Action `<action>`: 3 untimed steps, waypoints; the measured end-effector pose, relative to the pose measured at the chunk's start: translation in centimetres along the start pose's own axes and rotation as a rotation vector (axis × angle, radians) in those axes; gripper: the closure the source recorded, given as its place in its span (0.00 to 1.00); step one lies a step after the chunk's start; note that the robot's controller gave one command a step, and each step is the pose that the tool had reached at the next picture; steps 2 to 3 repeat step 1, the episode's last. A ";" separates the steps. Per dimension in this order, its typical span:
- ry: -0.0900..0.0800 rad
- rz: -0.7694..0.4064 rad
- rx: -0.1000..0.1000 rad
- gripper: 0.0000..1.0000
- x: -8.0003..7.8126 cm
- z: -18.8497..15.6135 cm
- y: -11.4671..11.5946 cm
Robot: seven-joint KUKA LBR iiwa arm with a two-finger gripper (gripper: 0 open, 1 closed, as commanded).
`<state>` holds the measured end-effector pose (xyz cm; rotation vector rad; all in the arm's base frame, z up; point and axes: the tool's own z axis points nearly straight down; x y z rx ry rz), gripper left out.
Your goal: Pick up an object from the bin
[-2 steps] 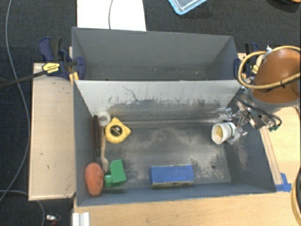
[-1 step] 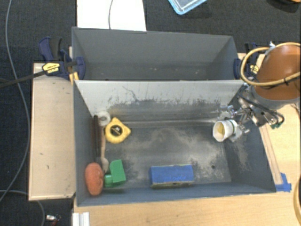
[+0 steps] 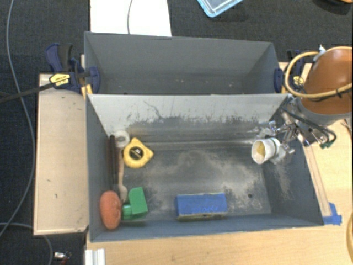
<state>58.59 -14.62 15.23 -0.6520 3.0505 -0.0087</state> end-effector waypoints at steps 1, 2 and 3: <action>0.004 0.002 -0.004 1.00 0.0 -2.2 0.1; 0.004 0.002 -0.004 1.00 0.0 -2.2 0.1; 0.004 0.002 -0.004 1.00 0.0 -2.2 0.1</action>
Offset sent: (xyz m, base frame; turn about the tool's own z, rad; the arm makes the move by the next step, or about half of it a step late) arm -0.0010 0.0004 0.0568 0.0019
